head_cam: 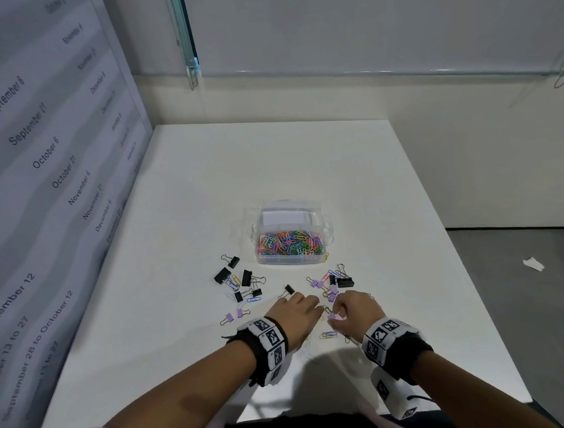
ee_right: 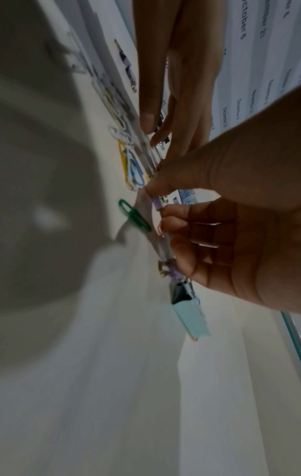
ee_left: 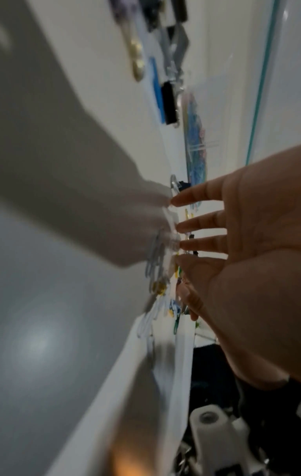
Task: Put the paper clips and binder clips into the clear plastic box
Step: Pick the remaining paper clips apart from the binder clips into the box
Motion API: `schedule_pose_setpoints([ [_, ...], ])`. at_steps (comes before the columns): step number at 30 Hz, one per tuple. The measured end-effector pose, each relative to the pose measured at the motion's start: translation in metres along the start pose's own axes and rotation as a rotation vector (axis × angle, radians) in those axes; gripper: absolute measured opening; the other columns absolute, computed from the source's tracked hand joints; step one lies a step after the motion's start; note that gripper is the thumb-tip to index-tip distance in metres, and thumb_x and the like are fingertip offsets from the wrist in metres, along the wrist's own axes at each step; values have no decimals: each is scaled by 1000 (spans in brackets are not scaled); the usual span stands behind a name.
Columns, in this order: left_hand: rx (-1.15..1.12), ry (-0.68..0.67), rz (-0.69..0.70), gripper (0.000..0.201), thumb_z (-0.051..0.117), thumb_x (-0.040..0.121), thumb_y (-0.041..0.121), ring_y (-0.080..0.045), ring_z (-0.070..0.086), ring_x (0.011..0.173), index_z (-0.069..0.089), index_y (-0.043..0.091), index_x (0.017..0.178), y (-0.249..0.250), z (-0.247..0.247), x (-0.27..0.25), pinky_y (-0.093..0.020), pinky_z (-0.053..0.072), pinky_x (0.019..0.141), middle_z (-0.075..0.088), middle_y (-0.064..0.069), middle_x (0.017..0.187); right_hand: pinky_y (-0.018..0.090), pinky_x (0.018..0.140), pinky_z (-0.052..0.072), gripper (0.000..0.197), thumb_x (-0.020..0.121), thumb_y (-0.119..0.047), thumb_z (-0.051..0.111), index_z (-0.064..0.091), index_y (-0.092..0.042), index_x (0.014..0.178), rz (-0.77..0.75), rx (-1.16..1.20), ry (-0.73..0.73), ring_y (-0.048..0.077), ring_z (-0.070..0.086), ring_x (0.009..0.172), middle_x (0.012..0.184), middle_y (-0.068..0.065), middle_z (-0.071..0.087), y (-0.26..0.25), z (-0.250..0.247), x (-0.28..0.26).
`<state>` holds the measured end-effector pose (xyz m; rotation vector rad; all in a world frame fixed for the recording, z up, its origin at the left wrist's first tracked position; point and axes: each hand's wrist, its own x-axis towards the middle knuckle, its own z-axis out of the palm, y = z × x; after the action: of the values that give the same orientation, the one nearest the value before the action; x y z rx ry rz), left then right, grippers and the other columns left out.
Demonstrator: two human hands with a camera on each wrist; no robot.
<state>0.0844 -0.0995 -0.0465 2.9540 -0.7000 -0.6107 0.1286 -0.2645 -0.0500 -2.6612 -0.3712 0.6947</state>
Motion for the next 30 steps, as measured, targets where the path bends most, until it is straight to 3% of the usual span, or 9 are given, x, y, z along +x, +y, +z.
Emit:
schedule_pose_setpoints([
  [4, 55, 29, -7, 42, 43, 89, 3, -35, 40, 120, 38, 6, 130, 4, -6, -3, -45, 40, 87, 37, -14, 134, 23, 67, 36, 17, 74, -22, 62, 50, -29, 65, 41, 47, 38, 13, 49, 75, 78, -8, 51, 2, -6, -1],
  [6, 40, 25, -29, 41, 45, 88, 4, -33, 39, 121, 40, 7, 128, 2, -5, -3, -45, 40, 90, 38, -13, 133, 23, 66, 35, 18, 72, -21, 63, 49, -29, 64, 61, 46, 54, 15, 49, 76, 76, -9, 49, 6, -10, 0],
  [9, 17, 6, -43, 47, 51, 85, 6, -32, 38, 123, 40, 11, 131, -3, -1, -4, -45, 39, 94, 37, -11, 136, 23, 67, 35, 10, 73, -19, 62, 53, -23, 74, 53, -2, 79, 15, 48, 77, 81, -6, 47, 10, -14, 2],
  [12, -52, 22, -57, 47, 53, 87, 17, -31, 37, 124, 39, 12, 132, -11, 1, -8, -44, 41, 95, 36, -11, 137, 23, 68, 35, 16, 74, -16, 62, 57, -19, 88, -32, -16, 89, 16, 47, 77, 88, -4, 44, 11, -14, 2],
  [16, -320, -5, -144, 79, 72, 72, 41, -27, 38, 122, 33, 12, 134, -21, 8, -17, -43, 42, 100, 33, -9, 135, 20, 74, 35, 37, 71, -23, 69, 56, -20, 105, -174, -49, -81, 12, 47, 85, 94, -5, 45, 8, -8, -5],
  [19, -409, -87, -180, 88, 79, 69, 32, -26, 41, 124, 29, 12, 139, -25, 11, -22, -38, 40, 105, 29, -7, 137, 22, 84, 37, 62, 69, -25, 76, 48, -19, 124, -198, -98, -230, 16, 48, 102, 114, 4, 45, 5, -1, -6],
  [22, -531, -72, -242, 72, 73, 76, 16, -28, 48, 119, 35, 13, 137, -21, 14, -22, -36, 43, 101, 32, -7, 136, 20, 84, 34, 67, 73, -16, 73, 43, -17, 132, -207, -50, -225, 20, 47, 112, 121, 10, 42, -3, 8, -7],
  [27, -672, 25, -319, 48, 60, 84, 0, -23, 55, 98, 46, 11, 129, -12, 12, -13, -31, 45, 93, 43, -11, 126, 3, 64, 33, 58, 75, -11, 70, 48, -14, 129, -214, 92, -82, 12, 39, 87, 111, 7, 43, -20, 21, -1],
  [30, -754, 110, -384, 50, 70, 77, 11, -17, 50, 84, 48, 12, 122, -10, 9, -12, -29, 47, 85, 43, -6, 112, 8, 62, 31, 56, 74, -15, 73, 51, -17, 126, -198, 80, -53, 10, 39, 84, 102, -3, 37, -27, 20, 9],
])
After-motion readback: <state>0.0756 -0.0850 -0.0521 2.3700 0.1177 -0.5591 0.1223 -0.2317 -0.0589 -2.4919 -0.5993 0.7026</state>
